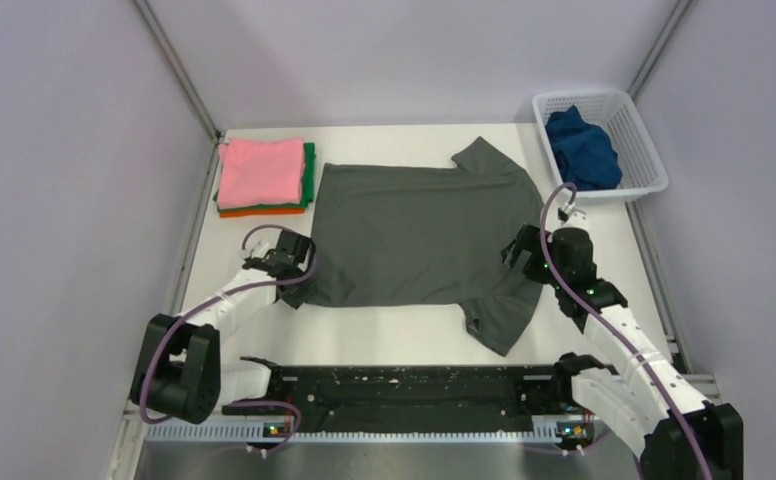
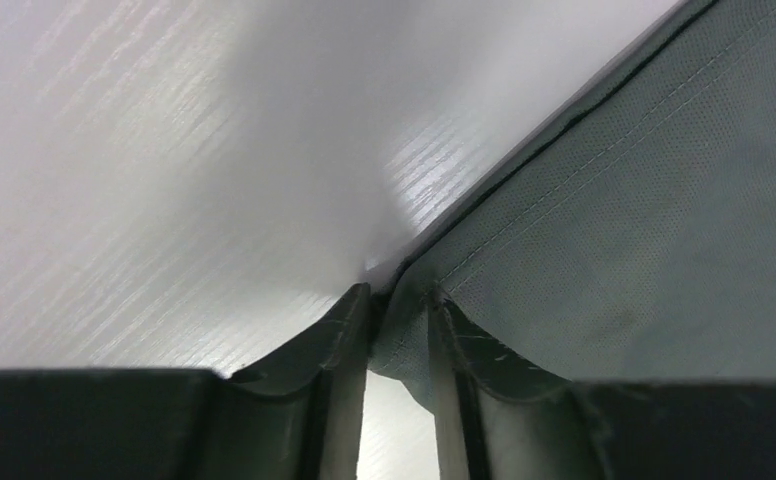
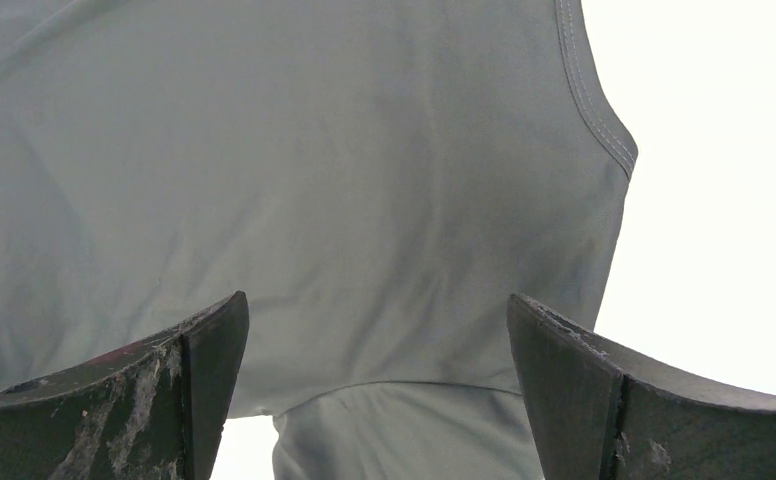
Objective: Fold and stack the t-shirts
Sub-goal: Grab the side of the flattened tshirt closest away from the robot with both arms
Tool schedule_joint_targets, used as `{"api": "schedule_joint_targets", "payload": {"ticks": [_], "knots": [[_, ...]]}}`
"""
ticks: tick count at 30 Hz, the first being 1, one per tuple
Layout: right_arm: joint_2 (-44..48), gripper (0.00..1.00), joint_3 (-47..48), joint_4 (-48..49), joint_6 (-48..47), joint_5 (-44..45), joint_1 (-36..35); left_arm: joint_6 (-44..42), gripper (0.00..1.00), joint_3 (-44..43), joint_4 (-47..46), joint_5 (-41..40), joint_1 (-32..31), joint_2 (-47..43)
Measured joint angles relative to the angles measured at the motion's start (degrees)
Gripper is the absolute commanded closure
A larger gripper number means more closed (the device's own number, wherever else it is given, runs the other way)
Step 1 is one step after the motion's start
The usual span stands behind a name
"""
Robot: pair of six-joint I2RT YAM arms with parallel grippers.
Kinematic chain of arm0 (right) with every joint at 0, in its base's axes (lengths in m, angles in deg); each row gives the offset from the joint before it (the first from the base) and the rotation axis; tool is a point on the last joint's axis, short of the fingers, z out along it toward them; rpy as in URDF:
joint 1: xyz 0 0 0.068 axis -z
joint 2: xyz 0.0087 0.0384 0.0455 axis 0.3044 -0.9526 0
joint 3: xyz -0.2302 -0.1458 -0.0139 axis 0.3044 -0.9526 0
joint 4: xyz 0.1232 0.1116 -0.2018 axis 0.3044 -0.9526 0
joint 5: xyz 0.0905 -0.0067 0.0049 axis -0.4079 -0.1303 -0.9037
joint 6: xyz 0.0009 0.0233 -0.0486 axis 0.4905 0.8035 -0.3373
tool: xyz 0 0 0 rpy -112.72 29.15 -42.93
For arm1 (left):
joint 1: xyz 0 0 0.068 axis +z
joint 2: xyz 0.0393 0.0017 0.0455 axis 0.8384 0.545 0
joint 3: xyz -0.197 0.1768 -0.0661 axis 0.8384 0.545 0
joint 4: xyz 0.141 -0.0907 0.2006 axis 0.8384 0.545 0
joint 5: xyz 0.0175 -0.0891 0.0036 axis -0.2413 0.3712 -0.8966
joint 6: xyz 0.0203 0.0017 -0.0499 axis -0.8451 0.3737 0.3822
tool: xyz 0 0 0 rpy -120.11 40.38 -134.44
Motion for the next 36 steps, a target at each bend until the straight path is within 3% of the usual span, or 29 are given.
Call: {"api": "schedule_joint_targets", "payload": {"ticks": [3, 4, 12, 18, 21, 28, 36], "knots": [[-0.7, 0.01, 0.0, 0.0, 0.0, 0.1, 0.0, -0.1, 0.97, -0.5, -1.1, 0.8, 0.1, 1.4], [-0.9, 0.01, 0.0, -0.1, 0.0, 0.2, 0.0, -0.1, 1.0, -0.7, -1.5, 1.3, 0.1, 1.9], [-1.4, 0.01, 0.3, -3.0, 0.0, 1.7, 0.0, -1.1, 1.0, -2.0, -2.4, 3.3, 0.2, 3.7], [-2.0, 0.04, 3.6, -10.3, 0.9, -0.5, -0.6, -2.8, 1.0, -0.2, 0.9, 3.0, 0.2, 0.2], [-2.5, 0.05, 5.7, -16.3, 1.5, -0.4, -4.6, -3.5, 1.0, 1.9, 1.1, 3.3, 0.2, -2.9], [-2.9, 0.18, 8.3, -28.0, 6.7, 0.8, -19.9, -4.2, 1.0, 3.1, 1.6, 3.2, 0.2, -4.8], [-1.6, 0.37, 4.9, -35.9, 14.6, 3.3, -24.5, -5.0, 1.0, 3.2, 2.6, 2.6, 0.2, -5.3]]}}
